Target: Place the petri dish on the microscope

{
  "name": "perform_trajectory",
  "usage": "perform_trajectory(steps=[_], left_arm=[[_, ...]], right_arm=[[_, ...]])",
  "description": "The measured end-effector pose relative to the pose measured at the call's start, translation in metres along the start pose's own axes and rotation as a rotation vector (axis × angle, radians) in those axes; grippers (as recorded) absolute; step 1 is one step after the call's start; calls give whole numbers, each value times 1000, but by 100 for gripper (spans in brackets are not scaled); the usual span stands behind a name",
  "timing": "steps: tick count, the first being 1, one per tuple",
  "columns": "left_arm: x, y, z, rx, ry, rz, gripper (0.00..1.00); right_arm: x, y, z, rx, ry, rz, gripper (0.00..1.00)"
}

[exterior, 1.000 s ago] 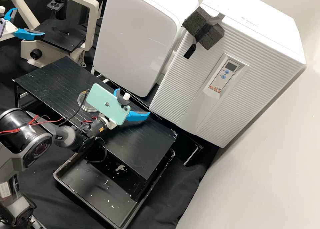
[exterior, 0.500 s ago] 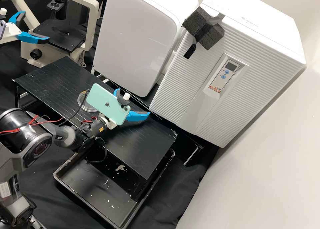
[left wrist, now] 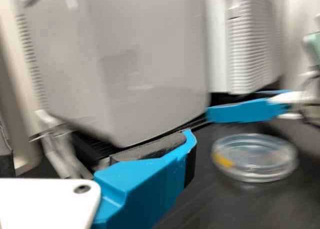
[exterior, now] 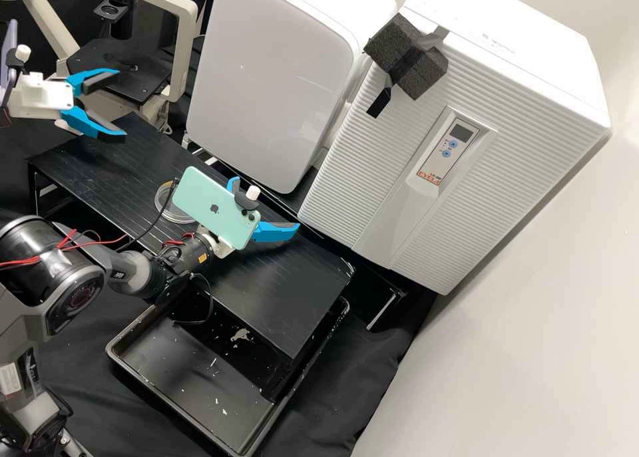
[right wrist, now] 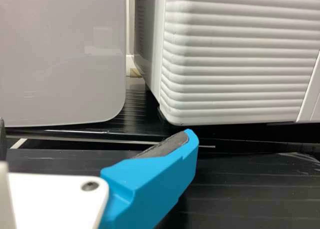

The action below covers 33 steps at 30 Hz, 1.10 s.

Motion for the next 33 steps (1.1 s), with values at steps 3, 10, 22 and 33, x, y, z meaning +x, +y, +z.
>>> perform_trajectory(steps=[3, 10, 22, 33], left_arm=[[11, -1, 10, -12, -63, -15, 100], [32, -10, 37, -92, -205, -71, 100], [60, -33, 64, -98, -287, -177, 100], [80, -44, 57, -85, -240, -235, 100]], right_arm=[[0, 0, 0, 0, 0, 0, 100], [0, 0, 0, 0, 0, 0, 100], [0, 0, 0, 0, 0, 0, 100], [0, 0, 0, 0, 0, 0, 100]])
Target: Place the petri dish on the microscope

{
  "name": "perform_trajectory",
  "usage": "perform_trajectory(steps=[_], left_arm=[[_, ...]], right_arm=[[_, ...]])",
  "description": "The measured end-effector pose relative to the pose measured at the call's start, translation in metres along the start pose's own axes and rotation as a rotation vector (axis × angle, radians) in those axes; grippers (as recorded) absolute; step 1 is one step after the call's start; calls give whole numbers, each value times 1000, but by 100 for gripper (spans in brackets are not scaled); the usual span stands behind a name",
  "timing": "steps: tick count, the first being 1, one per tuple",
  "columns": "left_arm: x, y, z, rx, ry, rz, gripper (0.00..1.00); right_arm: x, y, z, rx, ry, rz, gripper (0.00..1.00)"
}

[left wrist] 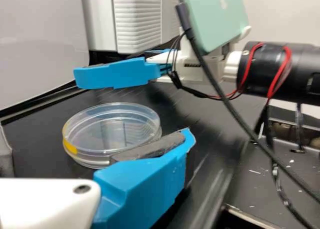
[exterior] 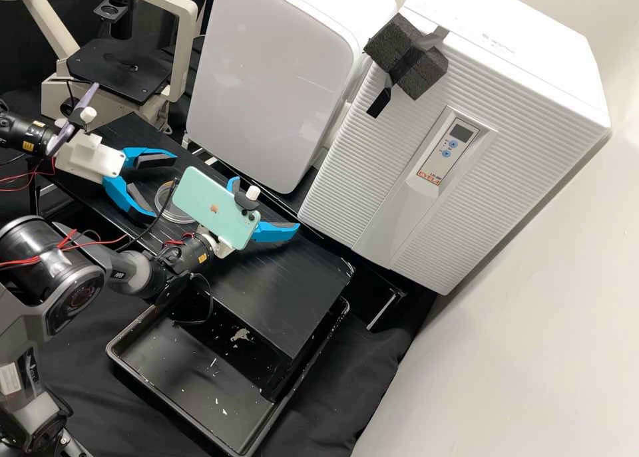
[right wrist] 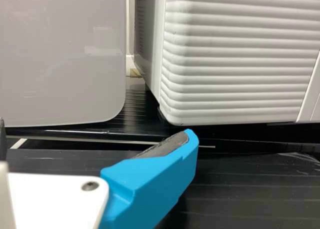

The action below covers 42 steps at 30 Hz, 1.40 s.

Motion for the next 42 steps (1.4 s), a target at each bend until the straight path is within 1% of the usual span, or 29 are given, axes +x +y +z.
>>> perform_trajectory(steps=[3, 6, 12, 18, 25, 32, 34, 36, 39, 42], left_arm=[[4, -2, 1, 1, 3, -17, 100], [9, 0, 5, 9, -10, -12, 100], [20, -2, 12, 17, -36, -22, 100], [30, -5, 9, -6, -27, -17, 100], [33, -7, 6, -25, -14, -13, 100], [33, -7, 6, -21, -14, -12, 100], [34, -9, 5, -27, -11, -11, 100], [35, -10, 5, -17, -9, -6, 100], [38, -12, 6, -19, -2, 2, 100], [38, -12, 8, -8, -3, 5, 100]], right_arm=[[0, 0, 0, 0, 0, 0, 100], [0, 0, 0, 0, 0, 0, 100], [0, 0, 0, 0, 0, 0, 100], [0, 0, 0, 0, 0, 0, 100], [0, 0, 0, 0, 0, 0, 100], [0, 0, 0, 0, 0, 0, 100], [0, 0, 0, 0, 0, 0, 100], [0, 0, 0, 0, 0, 0, 100], [0, 0, 0, 0, 0, 0, 100], [0, 0, 0, 0, 0, 0, 100]])
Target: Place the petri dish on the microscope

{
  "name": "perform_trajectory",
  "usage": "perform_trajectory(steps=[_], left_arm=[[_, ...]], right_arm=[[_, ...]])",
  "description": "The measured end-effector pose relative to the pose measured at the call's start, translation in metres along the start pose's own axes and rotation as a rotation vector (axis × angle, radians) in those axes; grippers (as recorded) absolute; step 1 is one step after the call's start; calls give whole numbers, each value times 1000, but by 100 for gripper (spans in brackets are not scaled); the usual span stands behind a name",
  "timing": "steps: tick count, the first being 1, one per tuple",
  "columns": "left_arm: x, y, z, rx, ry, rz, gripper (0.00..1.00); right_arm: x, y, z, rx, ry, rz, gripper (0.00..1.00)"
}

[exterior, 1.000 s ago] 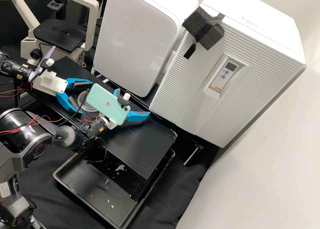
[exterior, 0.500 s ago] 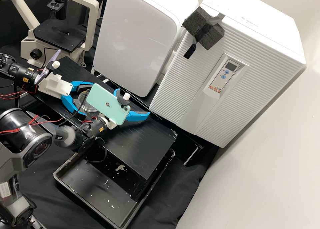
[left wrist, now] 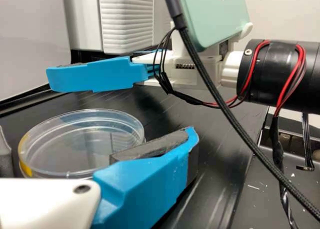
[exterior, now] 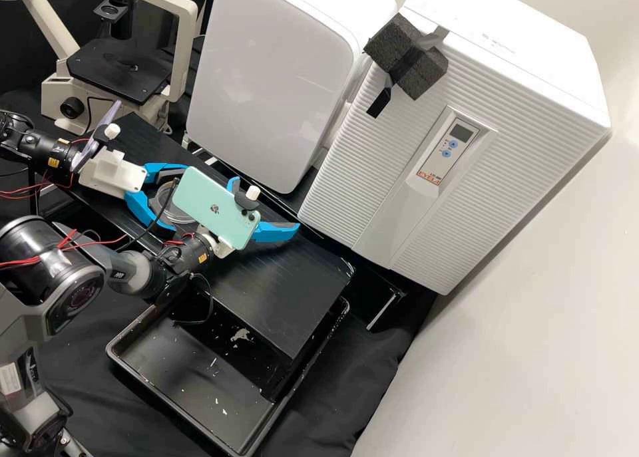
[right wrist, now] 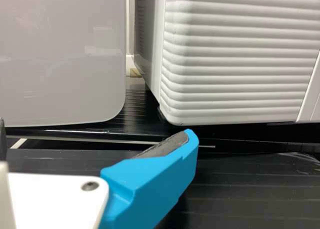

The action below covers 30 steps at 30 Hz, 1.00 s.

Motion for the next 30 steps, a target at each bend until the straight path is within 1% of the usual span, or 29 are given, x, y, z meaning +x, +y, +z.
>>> perform_trajectory(steps=[6, 10, 13, 17, 24, 26, 28, 30], left_arm=[[1, 0, 0, 13, 10, 9, 100], [1, -1, 0, 14, 12, 10, 100], [2, -3, -1, 8, 7, 15, 100], [2, -7, -2, 2, 9, 3, 100], [2, -9, -2, -14, 1, -3, 100], [1, -9, -3, -12, -2, -6, 100], [1, -8, -4, -21, -1, -3, 100], [1, -9, -4, -18, -11, -9, 100]], right_arm=[[0, 0, 0, 0, 0, 0, 100], [0, 0, 0, 0, 0, 0, 100], [0, 0, 0, 0, 0, 0, 100], [0, 0, 0, 0, 0, 0, 100], [0, 0, 0, 0, 0, 0, 100], [0, 0, 0, 0, 0, 0, 100], [0, 0, 0, 0, 0, 0, 100], [0, 0, 0, 0, 0, 0, 100]])
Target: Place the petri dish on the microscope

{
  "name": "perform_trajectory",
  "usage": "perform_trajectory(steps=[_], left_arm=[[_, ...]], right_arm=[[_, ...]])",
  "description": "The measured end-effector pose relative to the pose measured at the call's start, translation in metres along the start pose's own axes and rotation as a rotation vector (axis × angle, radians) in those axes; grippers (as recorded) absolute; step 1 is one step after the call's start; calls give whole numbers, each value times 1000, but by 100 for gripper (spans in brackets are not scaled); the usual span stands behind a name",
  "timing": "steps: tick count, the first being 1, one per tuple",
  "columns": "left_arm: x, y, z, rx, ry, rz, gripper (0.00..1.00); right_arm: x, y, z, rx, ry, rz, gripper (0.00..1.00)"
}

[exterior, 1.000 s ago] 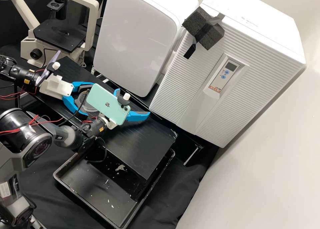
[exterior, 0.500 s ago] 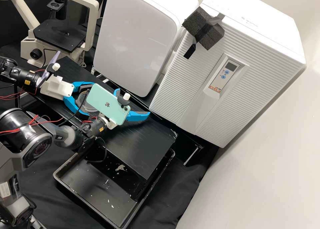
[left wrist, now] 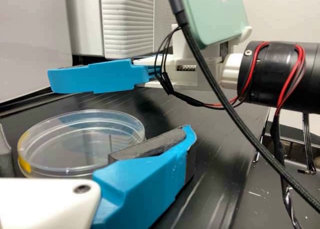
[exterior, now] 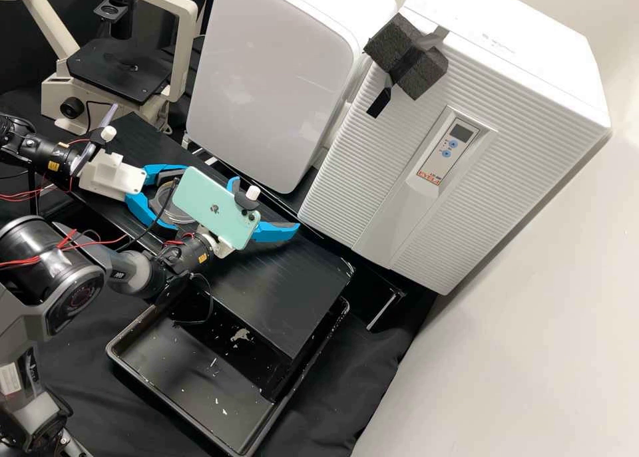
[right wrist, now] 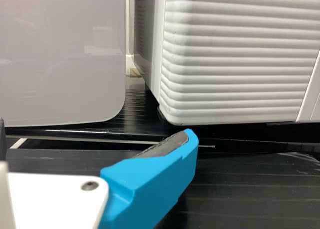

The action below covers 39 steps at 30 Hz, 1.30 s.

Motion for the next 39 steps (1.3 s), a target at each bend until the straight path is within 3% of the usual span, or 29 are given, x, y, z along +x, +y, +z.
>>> perform_trajectory(steps=[7, 8, 39], left_arm=[[0, 0, 0, -12, -3, -2, 100], [0, 0, 0, -13, -5, -2, 0], [-2, 1, -5, -27, -2, 0, 0]], right_arm=[[0, 0, 0, 0, 0, 0, 100], [0, 0, 0, 0, 0, 0, 100], [0, 0, 0, 0, 0, 0, 100]])
